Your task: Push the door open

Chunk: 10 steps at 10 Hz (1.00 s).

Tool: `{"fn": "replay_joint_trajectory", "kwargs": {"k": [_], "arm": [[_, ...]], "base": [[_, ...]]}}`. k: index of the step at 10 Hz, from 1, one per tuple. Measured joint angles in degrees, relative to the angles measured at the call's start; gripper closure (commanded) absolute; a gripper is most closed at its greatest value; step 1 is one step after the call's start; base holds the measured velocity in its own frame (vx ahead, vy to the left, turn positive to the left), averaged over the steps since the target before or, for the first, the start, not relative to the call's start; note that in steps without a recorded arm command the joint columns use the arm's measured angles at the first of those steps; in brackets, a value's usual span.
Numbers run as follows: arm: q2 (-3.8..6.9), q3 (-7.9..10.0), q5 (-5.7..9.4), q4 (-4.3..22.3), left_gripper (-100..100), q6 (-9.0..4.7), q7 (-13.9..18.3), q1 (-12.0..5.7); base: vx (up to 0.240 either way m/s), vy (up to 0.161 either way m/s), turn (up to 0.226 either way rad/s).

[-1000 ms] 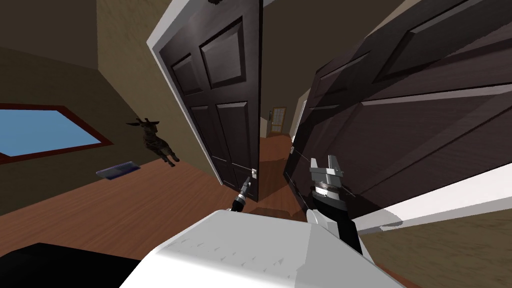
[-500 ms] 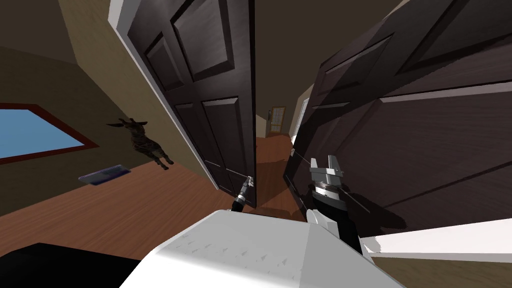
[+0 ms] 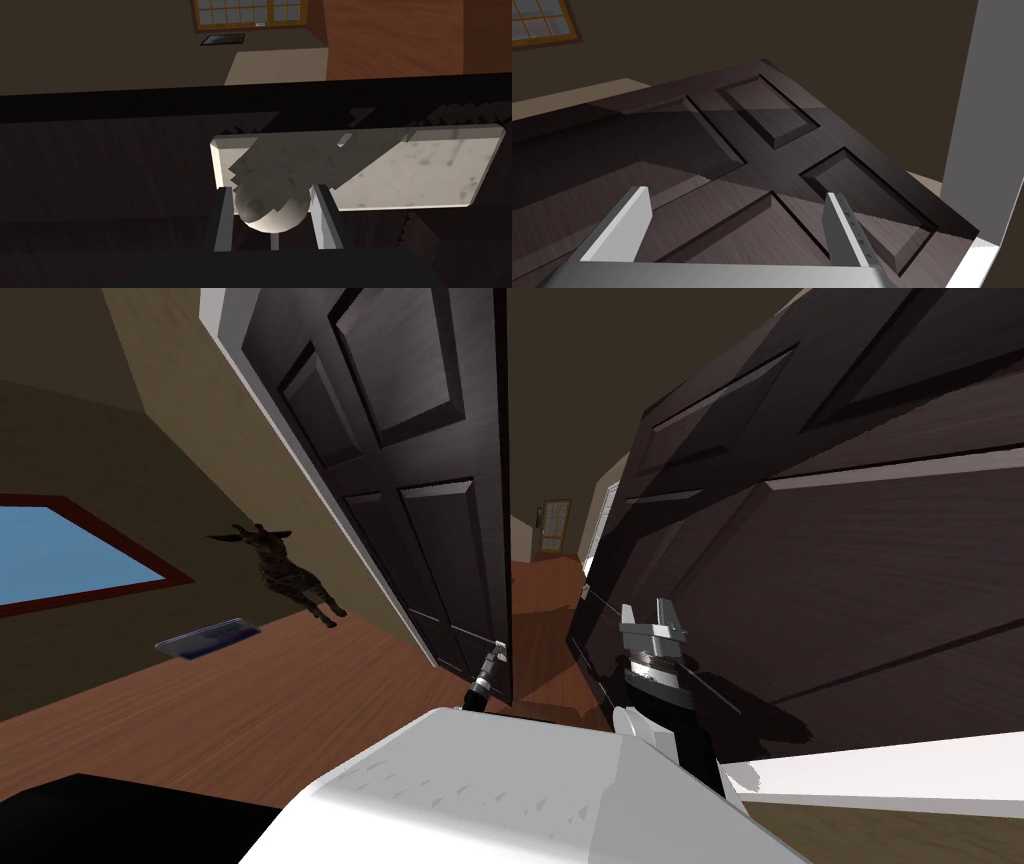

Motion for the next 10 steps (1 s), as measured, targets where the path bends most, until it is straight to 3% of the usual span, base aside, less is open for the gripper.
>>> {"fn": "replay_joint_trajectory", "kwargs": {"k": [2, 6, 8, 9, 10], "arm": [[-0.01, -0.02, -0.01, 0.0, 100, 0.0, 0.0, 0.01], [0.41, 0.74, 0.31, 0.1, 100, 0.87, -0.5, 0.32], [0.61, 1.81, 0.74, 0.2, 100, 1.14, -0.9, -0.44], [0.46, 2.69, 1.06, 1.4, 100, 0.64, -1.3, -1.32], [1.03, 3.68, 1.46, 1.4, 100, 0.34, -1.5, -1.43]], "base": [[0.042, -0.015, 0.014], [0.175, -0.074, 0.035], [0.204, -0.081, 0.075], [0.175, -0.061, 0.125], [0.154, -0.05, 0.096]]}}
